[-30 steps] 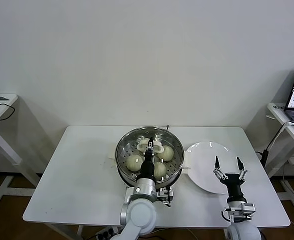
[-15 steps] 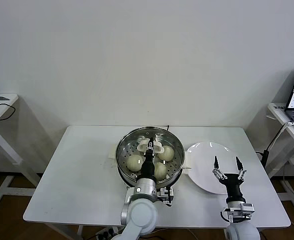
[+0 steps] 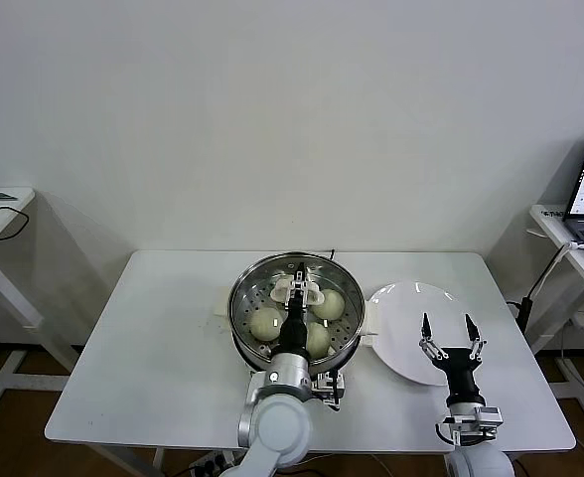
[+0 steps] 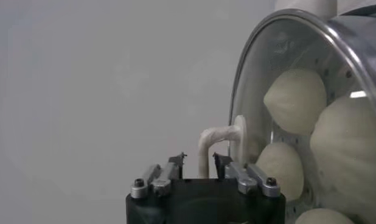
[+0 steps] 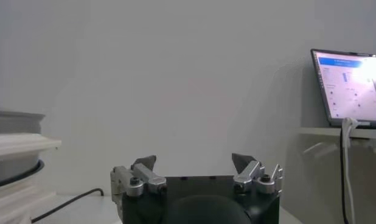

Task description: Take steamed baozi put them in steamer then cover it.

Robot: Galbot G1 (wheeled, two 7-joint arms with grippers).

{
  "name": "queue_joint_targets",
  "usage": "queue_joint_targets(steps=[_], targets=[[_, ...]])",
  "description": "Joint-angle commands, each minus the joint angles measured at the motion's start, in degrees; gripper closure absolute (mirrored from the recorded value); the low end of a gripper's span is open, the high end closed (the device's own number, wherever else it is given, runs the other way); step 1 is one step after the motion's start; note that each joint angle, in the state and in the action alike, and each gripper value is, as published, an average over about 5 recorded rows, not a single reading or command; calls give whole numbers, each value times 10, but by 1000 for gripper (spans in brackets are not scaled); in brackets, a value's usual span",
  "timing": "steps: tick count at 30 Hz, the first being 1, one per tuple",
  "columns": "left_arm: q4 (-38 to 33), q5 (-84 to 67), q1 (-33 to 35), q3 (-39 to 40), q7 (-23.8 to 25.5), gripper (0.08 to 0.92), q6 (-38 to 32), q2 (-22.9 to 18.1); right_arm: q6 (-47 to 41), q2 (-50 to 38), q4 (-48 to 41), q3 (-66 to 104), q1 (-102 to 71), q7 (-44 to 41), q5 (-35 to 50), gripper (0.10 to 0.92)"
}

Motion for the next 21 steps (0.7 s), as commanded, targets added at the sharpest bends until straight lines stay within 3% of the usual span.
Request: queue_joint_targets(steps=[1, 10, 18, 21], targets=[[-23, -6, 9, 0, 4, 398, 3, 8, 0, 0, 1, -1, 1, 0, -1, 203], [-100, -68, 41, -4, 6, 376, 9, 73, -7, -6, 6, -1, 13, 5, -1, 203], [-181, -136, 84, -16, 8, 200, 15, 148, -46, -14, 14, -4, 21, 35, -10, 203], [-209, -178, 104, -33, 0, 180, 13, 171, -68, -19, 18, -11, 23, 51, -12, 203]])
